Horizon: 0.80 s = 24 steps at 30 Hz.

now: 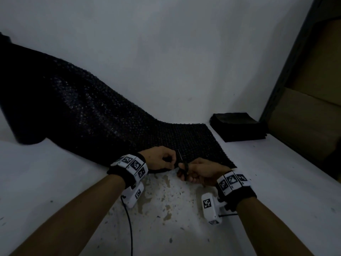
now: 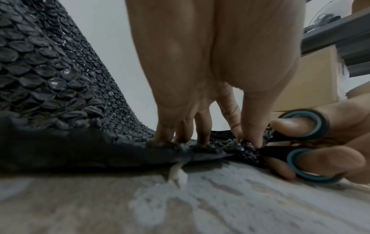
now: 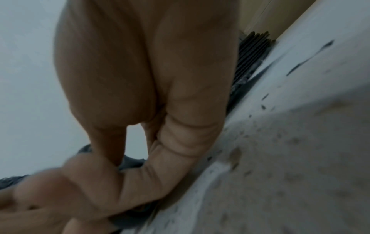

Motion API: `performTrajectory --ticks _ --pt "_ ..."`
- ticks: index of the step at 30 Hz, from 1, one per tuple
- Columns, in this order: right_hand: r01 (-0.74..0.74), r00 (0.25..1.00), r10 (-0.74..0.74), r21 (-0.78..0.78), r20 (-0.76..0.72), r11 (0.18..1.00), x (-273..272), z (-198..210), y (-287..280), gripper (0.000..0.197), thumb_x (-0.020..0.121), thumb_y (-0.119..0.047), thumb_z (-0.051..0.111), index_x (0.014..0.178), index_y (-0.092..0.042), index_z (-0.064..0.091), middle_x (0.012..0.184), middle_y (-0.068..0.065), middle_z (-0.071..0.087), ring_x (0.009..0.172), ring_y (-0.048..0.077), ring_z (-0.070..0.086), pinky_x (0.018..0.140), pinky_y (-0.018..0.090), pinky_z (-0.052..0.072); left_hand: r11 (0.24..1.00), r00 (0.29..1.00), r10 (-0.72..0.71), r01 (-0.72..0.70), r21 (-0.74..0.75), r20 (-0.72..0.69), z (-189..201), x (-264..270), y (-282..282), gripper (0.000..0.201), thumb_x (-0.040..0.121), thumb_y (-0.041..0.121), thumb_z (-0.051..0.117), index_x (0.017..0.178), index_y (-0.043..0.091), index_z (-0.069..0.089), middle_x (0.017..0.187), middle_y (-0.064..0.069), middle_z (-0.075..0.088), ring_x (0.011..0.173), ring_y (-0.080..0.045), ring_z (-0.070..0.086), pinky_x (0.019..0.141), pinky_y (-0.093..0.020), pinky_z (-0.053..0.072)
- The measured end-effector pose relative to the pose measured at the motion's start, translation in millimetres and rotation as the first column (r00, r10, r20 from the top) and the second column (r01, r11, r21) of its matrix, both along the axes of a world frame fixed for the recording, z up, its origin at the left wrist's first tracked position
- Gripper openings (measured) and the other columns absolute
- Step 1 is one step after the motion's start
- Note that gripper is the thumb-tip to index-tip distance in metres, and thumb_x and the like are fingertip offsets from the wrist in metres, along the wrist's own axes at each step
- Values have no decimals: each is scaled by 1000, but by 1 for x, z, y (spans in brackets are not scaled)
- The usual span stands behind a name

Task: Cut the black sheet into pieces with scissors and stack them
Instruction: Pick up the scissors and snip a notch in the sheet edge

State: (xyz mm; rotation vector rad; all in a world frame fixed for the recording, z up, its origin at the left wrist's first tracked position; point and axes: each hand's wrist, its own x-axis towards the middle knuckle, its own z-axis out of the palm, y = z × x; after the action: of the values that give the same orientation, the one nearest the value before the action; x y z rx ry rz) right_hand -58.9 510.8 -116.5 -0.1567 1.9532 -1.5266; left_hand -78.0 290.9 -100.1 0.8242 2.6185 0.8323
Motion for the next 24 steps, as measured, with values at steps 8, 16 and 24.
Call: performTrajectory --ticks 8,16,24 --pt "-18 1000 18 28 -5 999 1 5 -3 47 94 -45 63 88 0 71 80 10 67 56 11 52 57 21 47 1000 1000 6 -6 -19 0 1 2 -2 6 92 26 67 91 20 65 89 6 66 88 -18 61 93 -43 51" --pt "-5 997 1 47 78 999 -11 13 -6 50 90 -53 63 94 -5 74 82 10 69 58 11 54 56 19 47 999 999 -10 9 33 35 0 1 -5 8 92 24 67 88 19 63 83 7 61 80 -11 54 88 -40 50" --pt "-3 999 1 32 48 999 -25 12 -14 45 93 -50 62 77 -12 80 79 10 69 55 11 50 52 18 45 997 998 -2 -4 83 64 -2 -1 -7 6 94 21 65 89 19 62 86 8 62 82 -8 55 87 -31 48"
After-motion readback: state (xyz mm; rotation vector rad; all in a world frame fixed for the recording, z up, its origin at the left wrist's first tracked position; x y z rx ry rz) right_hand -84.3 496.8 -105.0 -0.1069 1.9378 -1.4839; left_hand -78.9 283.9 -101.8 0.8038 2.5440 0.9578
